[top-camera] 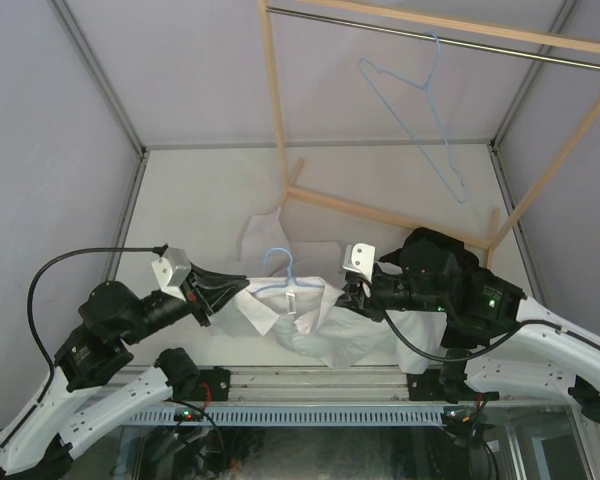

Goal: Place the shirt on the hanger
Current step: Hang the shirt on the hanger, then place the hanger at the clothesline.

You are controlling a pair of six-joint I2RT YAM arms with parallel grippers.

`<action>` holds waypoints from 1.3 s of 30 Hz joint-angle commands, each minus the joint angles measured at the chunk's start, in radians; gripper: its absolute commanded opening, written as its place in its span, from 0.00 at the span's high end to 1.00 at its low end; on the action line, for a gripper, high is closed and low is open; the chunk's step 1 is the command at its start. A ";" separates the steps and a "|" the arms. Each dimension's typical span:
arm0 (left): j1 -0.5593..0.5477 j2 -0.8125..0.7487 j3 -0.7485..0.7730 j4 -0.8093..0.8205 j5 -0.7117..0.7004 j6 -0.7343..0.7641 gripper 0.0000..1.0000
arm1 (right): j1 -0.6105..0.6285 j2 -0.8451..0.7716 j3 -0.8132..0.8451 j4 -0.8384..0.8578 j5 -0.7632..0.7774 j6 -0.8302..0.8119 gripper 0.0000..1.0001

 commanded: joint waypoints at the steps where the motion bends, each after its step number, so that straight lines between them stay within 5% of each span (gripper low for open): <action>1: 0.020 -0.027 0.070 0.017 0.000 0.025 1.00 | -0.023 -0.043 -0.011 0.046 0.102 0.088 1.00; 9: 0.020 0.079 0.160 0.044 -0.012 -0.025 1.00 | -0.015 0.020 -0.010 0.146 0.051 0.135 1.00; 19: 0.020 0.112 0.208 0.068 0.050 -0.034 0.94 | -0.023 0.032 -0.010 0.176 0.194 0.202 1.00; 21: 0.020 0.099 0.199 0.068 0.079 -0.024 0.85 | -0.038 0.011 -0.009 0.187 0.248 0.218 1.00; 24: 0.020 0.055 0.172 0.076 0.077 -0.018 0.56 | -0.063 -0.026 0.006 0.186 0.298 0.226 1.00; 29: 0.020 -0.033 0.119 0.073 -0.078 -0.018 0.19 | -0.073 -0.057 0.077 0.121 0.362 0.190 1.00; 39: 0.020 -0.074 0.080 0.011 -0.212 -0.024 0.13 | -0.073 -0.101 0.242 0.058 0.495 0.129 1.00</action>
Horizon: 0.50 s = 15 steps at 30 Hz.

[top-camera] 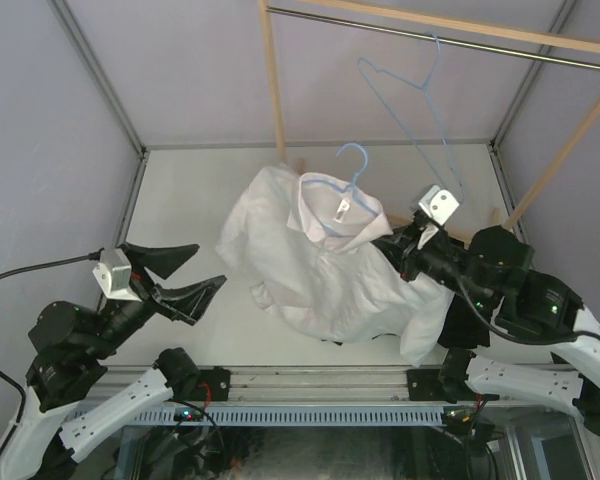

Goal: Place the shirt on the hanger
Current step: Place the hanger at the clothesline.

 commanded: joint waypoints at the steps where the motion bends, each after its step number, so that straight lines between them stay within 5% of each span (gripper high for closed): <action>1: 0.007 0.026 -0.025 -0.022 -0.065 -0.005 0.13 | -0.001 -0.025 0.104 0.023 0.112 -0.046 1.00; 15: 0.006 0.125 -0.018 -0.133 -0.342 -0.135 0.00 | -0.025 0.164 0.382 -0.012 0.479 -0.070 1.00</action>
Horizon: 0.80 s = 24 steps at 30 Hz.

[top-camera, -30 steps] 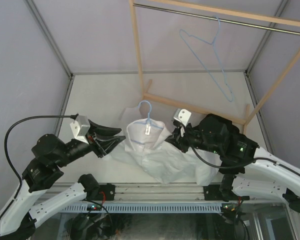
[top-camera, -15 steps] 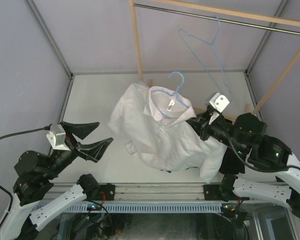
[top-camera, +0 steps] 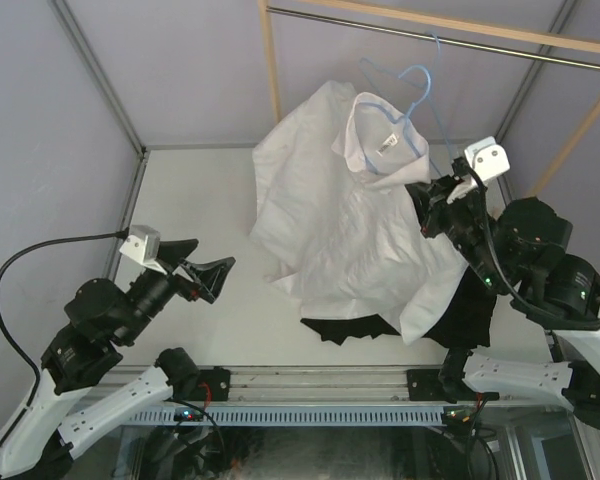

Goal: Place the shirt on the hanger
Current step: Place the hanger at the clothesline.

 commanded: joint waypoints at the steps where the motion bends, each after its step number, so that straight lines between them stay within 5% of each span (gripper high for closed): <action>1: 0.007 0.030 -0.011 -0.057 -0.111 -0.067 0.00 | -0.030 0.068 0.106 0.022 0.123 -0.029 1.00; 18: 0.007 0.057 -0.030 -0.098 -0.160 -0.071 0.00 | -0.100 0.226 0.471 0.024 0.183 -0.167 1.00; 24: 0.007 0.043 -0.055 -0.112 -0.206 -0.074 0.00 | -0.107 0.223 0.345 0.054 0.148 -0.113 1.00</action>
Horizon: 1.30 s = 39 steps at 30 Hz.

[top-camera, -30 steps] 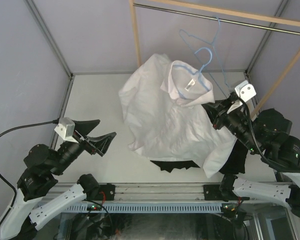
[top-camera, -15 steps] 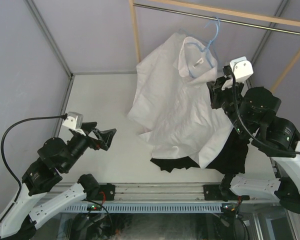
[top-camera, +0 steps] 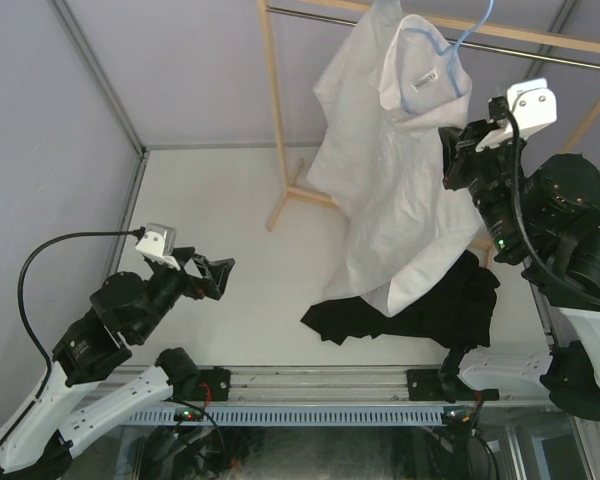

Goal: Place the shirt on the hanger
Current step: Place the hanger at the clothesline.

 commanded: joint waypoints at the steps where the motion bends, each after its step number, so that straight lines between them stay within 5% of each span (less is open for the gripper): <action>1: 0.007 -0.004 -0.029 0.000 -0.059 -0.024 0.00 | -0.017 -0.014 -0.126 0.107 -0.028 0.032 1.00; 15: 0.019 -0.007 -0.074 -0.072 -0.181 -0.060 0.00 | -0.179 0.048 -0.452 0.437 -0.285 0.303 1.00; 23: 0.019 -0.076 -0.147 -0.100 -0.221 -0.060 0.00 | -0.289 0.147 -0.415 0.602 -0.455 0.416 1.00; 39: 0.019 -0.054 -0.152 -0.100 -0.208 -0.049 0.00 | -0.361 0.322 -0.334 0.758 -0.493 0.520 1.00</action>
